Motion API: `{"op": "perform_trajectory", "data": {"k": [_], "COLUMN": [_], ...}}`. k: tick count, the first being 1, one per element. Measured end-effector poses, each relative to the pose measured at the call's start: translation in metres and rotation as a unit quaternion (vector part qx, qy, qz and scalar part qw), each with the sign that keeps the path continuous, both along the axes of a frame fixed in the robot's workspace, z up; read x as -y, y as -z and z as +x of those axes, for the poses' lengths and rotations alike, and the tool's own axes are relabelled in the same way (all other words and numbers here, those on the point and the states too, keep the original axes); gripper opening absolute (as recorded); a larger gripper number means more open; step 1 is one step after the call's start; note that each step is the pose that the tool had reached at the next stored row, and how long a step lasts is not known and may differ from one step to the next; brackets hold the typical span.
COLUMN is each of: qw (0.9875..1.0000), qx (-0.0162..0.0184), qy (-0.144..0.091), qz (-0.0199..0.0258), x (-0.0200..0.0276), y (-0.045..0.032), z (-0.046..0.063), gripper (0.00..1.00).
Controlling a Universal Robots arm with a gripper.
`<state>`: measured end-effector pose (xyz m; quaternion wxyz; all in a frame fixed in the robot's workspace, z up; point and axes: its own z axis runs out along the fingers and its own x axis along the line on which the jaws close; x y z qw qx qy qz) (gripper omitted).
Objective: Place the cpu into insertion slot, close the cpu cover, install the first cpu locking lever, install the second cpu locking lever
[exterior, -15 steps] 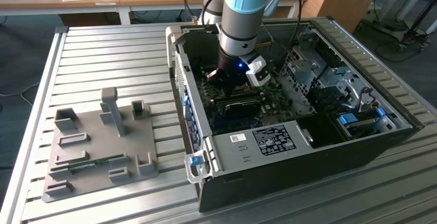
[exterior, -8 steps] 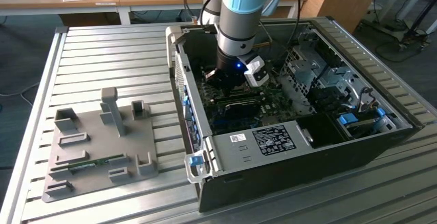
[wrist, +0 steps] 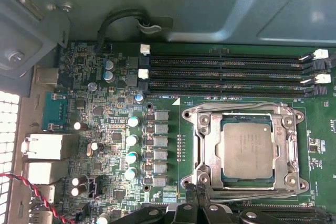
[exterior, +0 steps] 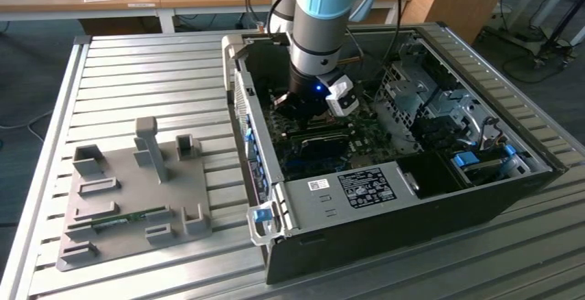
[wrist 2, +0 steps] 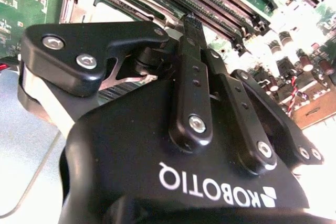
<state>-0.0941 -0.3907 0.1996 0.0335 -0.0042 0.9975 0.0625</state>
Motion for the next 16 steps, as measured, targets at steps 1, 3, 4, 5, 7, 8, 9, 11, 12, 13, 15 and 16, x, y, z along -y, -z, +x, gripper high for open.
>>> {"op": "perform_trajectory", "data": {"k": [1,3,4,5,7,8,9,11,12,13,15,16], "qw": [1.0000,1.0000,1.0000,1.0000,1.0000,1.0000,1.0000,1.0000,1.0000,0.9999,0.9999,0.9999], "qx": [0.0000,0.0000,0.0000,0.0000,0.0000,0.0000,0.0000,0.0000,0.0001,0.0001,0.0002,0.0002], "qy": [0.000,0.000,0.000,0.000,0.000,0.000,0.000,0.000,0.000,0.000,0.000,0.000], "qz": [0.0002,0.0007,0.0009,0.0014,0.0040,0.0054,0.0067,0.0087,0.0094,0.0101,0.0113,0.0119], "x": [-0.0004,-0.0012,-0.0016,-0.0018,-0.0020,-0.0020,-0.0020,-0.0020,-0.0020,-0.0021,-0.0020,-0.0020], "y": [0.0000,0.0001,0.0001,0.0001,0.0004,0.0006,0.0008,0.0012,0.0013,0.0015,0.0017,0.0018], "z": [0.0000,0.0000,0.0000,-0.0001,-0.0004,-0.0006,-0.0009,-0.0016,-0.0019,-0.0022,-0.0031,-0.0034], "gripper": [0.11,0.11,0.11,0.11,0.11,0.11,0.11,0.11,0.11,0.11,0.11,0.11]}}
